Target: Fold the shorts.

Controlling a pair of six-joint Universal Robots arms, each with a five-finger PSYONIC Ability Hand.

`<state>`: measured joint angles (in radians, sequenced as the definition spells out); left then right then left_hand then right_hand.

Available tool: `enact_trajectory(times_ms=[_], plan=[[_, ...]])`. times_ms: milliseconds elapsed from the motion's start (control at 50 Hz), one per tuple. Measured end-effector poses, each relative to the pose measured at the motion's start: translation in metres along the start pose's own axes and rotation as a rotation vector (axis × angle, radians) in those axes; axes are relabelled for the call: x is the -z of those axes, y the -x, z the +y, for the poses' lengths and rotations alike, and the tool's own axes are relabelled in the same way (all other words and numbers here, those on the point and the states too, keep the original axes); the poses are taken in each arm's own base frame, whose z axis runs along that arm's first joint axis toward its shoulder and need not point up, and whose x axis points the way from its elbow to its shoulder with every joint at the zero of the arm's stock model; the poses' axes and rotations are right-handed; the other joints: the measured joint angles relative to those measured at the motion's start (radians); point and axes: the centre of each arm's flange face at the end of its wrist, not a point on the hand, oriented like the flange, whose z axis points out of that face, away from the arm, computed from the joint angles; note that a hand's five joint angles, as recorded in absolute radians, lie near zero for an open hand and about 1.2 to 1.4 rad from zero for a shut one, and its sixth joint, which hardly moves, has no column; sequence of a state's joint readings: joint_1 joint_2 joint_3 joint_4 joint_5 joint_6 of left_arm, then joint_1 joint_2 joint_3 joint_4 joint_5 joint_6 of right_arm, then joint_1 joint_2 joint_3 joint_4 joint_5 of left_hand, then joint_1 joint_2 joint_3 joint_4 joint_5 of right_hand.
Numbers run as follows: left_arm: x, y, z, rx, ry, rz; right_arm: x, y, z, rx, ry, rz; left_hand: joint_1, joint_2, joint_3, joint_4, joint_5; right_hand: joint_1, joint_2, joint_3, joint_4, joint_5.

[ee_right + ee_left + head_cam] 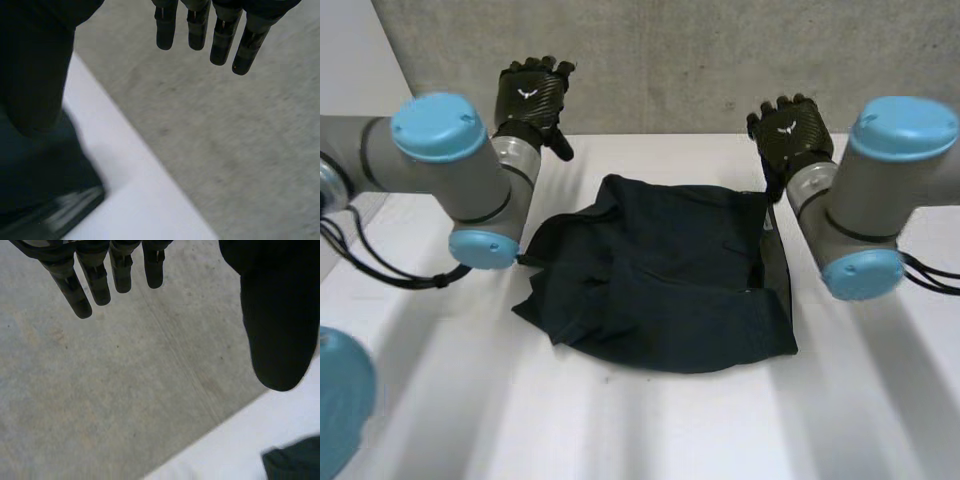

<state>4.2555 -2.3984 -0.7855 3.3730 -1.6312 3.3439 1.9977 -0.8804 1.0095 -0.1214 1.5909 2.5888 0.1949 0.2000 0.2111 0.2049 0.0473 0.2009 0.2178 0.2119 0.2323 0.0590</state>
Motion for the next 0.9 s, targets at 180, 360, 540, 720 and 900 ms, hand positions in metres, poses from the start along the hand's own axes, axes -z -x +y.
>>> enact_trajectory(times_ms=[180, 360, 540, 720, 900], plan=[[0.08, 0.009, -0.013, -0.021, 0.277, 0.056, 0.076, 0.01, -0.001, -0.061, 0.183, -0.284, 0.003, 0.002, 0.0, 0.0, 0.0, 0.0, 0.0, 0.0, 0.0, 0.0], [0.159, 0.009, 0.008, -0.032, 0.521, 0.113, 0.14, 0.014, 0.012, -0.102, 0.25, -0.409, 0.128, 0.12, 0.106, 0.118, 0.101, 0.235, 0.29, 0.291, 0.27, 0.253], [0.195, 0.007, 0.038, -0.01, 0.657, 0.187, 0.184, 0.027, 0.035, -0.137, 0.249, -0.494, 0.14, 0.142, 0.13, 0.14, 0.122, 0.361, 0.439, 0.445, 0.424, 0.395], [0.199, -0.005, 0.043, 0.064, 0.658, 0.325, 0.192, 0.035, 0.052, -0.138, 0.203, -0.489, 0.14, 0.142, 0.13, 0.14, 0.122, 0.363, 0.439, 0.449, 0.428, 0.399], [0.183, -0.012, 0.052, 0.112, 0.633, 0.329, 0.184, 0.042, 0.063, -0.12, 0.154, -0.467, 0.277, 0.27, 0.253, 0.262, 0.246, 0.361, 0.437, 0.447, 0.426, 0.399]])
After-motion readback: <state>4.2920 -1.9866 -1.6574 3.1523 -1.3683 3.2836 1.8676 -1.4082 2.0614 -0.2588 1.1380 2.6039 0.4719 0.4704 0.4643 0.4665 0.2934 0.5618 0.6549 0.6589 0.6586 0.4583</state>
